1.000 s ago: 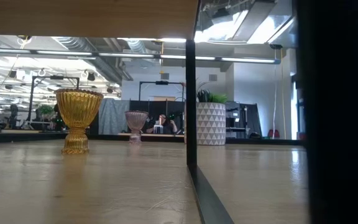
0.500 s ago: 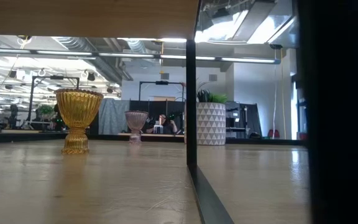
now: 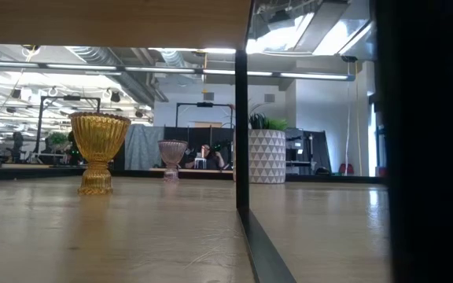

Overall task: Pick & Place candle stick holders
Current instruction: Put the orange scented candle on the shelf, then put the pink glass on the shelf

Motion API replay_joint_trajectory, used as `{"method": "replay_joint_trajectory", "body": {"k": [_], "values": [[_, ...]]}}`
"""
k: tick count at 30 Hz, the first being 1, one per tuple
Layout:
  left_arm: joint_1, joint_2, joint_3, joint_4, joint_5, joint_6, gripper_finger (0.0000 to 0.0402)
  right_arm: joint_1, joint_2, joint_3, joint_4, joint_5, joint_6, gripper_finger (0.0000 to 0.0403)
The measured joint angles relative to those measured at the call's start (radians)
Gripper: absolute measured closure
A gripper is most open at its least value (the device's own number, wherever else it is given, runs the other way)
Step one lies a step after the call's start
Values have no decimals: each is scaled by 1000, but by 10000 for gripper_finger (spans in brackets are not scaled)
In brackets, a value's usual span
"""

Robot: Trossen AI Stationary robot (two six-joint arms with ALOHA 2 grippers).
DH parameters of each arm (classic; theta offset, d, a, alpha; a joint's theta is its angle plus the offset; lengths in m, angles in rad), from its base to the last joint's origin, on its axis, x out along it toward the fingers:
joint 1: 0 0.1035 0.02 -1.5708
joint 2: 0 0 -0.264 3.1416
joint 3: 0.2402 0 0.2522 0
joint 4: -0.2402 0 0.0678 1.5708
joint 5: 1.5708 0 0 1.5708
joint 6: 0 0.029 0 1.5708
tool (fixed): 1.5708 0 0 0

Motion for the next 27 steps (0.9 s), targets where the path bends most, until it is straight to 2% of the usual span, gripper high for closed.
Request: {"method": "replay_joint_trajectory", "body": {"k": [10, 17, 22, 27], "values": [[-65, 41, 1, 71, 28, -62, 400, 0, 0, 0, 11, 8, 18, 290], [-83, 40, 0, 60, -18, -82, 400, 0, 0, 0, 12, 23, 34, 290], [-76, 20, 0, -9, -102, -82, 400, 0, 0, 0, 12, 26, 39, 290], [-44, -71, 0, -91, -225, -111, 400, 0, 0, 0, 9, 26, 34, 290]]}}
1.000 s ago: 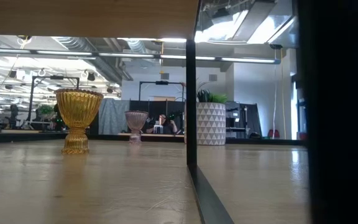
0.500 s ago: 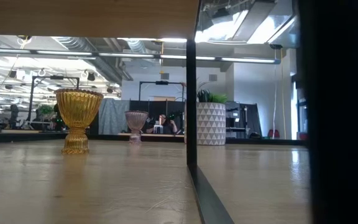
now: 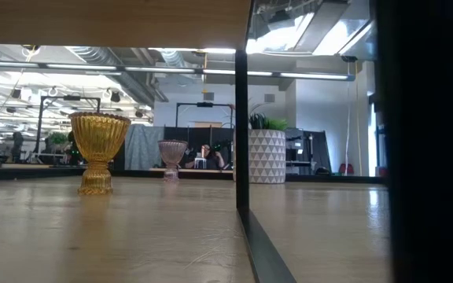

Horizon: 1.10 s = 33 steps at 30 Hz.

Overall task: Pick & Place candle stick holders
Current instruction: Put the pink glass on the shelf

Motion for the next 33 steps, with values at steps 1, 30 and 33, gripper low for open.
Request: {"method": "replay_joint_trajectory", "body": {"k": [1, 30, 33], "values": [[6, -24, 0, -9, -29, -13, 400, 0, 0, 0, -1, 0, -9, 290], [309, -283, 1, -339, -243, -342, 400, -52, -295, -379, 203, 27, -837, 295], [354, -283, 1, -332, -224, -341, 400, -105, -506, -712, 505, -71, -857, 295]]}}
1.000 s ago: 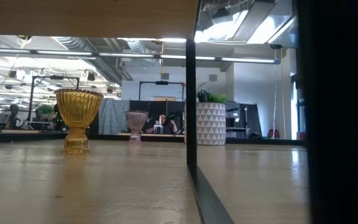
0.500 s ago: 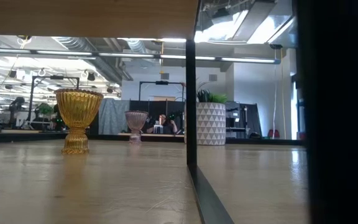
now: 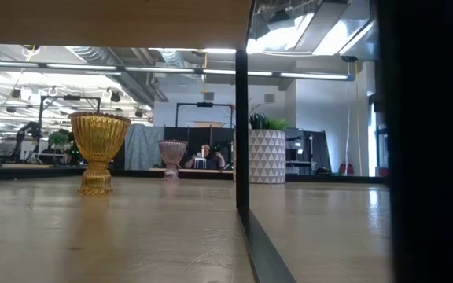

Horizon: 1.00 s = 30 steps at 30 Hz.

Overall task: Pick & Place candle stick holders
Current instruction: Put the pink glass on the shelf

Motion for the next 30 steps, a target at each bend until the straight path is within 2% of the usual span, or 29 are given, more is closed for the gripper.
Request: {"method": "replay_joint_trajectory", "body": {"k": [3, 5, 9, 14, 20, 26, 30], "values": [[34, 0, 0, 6, -13, -20, 400, -64, -191, -281, 257, -107, 47, 295], [63, 0, 0, 2, -47, -79, 400, -98, -282, -420, 376, -136, 89, 295], [192, 0, 0, -24, -28, -177, 400, -145, -405, -562, 497, -172, 125, 295], [414, 21, 0, -25, 137, -88, 400, -175, -444, -588, 493, -167, 133, 294], [637, 114, 0, -25, 280, 156, 396, -175, -450, -589, 442, -170, 157, 293], [729, 229, 0, 2, 331, 300, 383, -171, -458, -590, 396, -169, 209, 293], [762, 290, 0, 71, 408, 365, 355, -164, -459, -617, 408, -169, 249, 293]]}}
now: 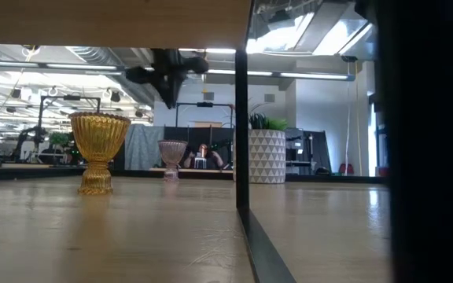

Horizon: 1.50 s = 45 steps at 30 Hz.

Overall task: Pick & Place candle stick holders
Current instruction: Put the pink glass on the shelf

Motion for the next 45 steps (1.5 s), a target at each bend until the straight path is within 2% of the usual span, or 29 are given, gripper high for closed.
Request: {"method": "replay_joint_trajectory", "body": {"k": [4, 10, 14, 21, 28, 31, 38, 45], "values": [[18, 34, 0, 24, 65, 25, 307, 0, -5, -42, 57, -17, 47, 292], [44, 38, 0, -48, 70, 46, 228, 0, -6, -48, 63, -27, 77, 292], [67, 35, 0, -114, 41, 46, 199, 0, -6, -48, 80, -27, 78, 292], [91, 35, -4, -100, 46, 4, 199, 0, -6, -48, 95, -26, 77, 292], [98, 39, -127, -49, 143, -63, 201, 0, -6, -48, 93, -26, 86, 292], [100, 39, -167, -39, 151, -73, 201, 0, -6, -48, 92, -26, 86, 292], [87, 39, -182, 66, 190, -105, 201, 0, -6, -48, 92, -25, 86, 292], [88, 39, -181, 135, 203, -249, 201, 0, -6, -48, 103, 1, 85, 292]]}}
